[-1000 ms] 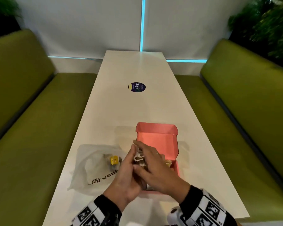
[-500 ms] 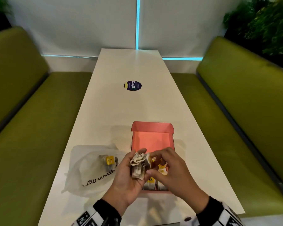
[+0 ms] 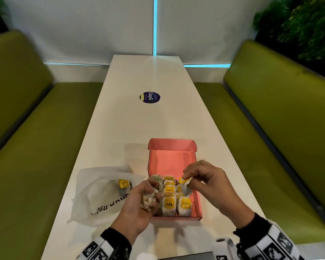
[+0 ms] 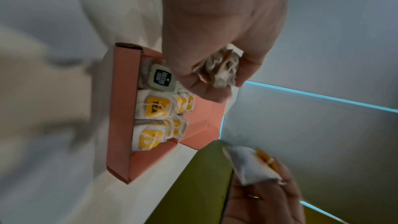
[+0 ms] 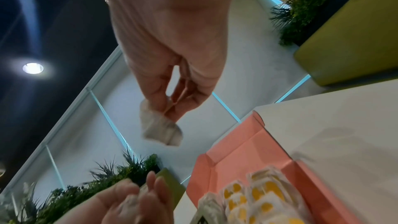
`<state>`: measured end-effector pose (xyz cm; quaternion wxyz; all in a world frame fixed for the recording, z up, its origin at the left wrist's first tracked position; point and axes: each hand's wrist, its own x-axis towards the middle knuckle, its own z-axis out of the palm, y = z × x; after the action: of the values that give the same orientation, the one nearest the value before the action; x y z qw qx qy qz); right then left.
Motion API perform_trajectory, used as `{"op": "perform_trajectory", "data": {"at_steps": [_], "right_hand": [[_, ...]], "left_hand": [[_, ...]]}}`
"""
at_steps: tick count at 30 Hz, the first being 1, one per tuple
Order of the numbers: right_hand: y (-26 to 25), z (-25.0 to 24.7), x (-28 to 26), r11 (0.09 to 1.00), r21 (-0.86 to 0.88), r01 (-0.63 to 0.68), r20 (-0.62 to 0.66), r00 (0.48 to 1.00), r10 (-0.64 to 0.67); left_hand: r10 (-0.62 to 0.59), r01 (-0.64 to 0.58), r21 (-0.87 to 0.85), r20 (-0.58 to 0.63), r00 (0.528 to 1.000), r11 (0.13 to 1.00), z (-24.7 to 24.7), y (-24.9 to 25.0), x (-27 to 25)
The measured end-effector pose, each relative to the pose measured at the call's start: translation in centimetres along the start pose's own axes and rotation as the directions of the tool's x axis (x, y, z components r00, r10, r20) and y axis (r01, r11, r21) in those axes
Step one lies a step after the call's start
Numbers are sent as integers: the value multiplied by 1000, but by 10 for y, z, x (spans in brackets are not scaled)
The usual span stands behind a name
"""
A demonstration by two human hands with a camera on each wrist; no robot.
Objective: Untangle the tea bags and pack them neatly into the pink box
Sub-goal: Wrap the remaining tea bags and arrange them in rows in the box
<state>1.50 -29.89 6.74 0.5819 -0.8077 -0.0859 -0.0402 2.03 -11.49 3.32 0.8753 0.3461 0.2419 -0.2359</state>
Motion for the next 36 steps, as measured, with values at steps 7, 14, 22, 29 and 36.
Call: {"op": "perform_trajectory", "data": {"at_steps": [7,14,22,29,36], "right_hand": [[-10,-8,5,997,24,71,116,991,-73],[-5,-8,0,977,208,-37,43,999,29],[1,-3,-12,765,436,-475,215,880,424],[5,7,-9,794,405,-454,51,878,476],[5,11,-8,750,477,-459,35,862,505]], "left_hand": [[-40,-49,449,188,981,892,12,-5,-11],[26,-158,565,235,972,810,23,-10,-22],[256,-337,675,222,941,656,18,-13,-16],[464,-466,782,258,847,415,13,-14,-9],[583,-561,778,325,745,283,7,-21,-7]]}}
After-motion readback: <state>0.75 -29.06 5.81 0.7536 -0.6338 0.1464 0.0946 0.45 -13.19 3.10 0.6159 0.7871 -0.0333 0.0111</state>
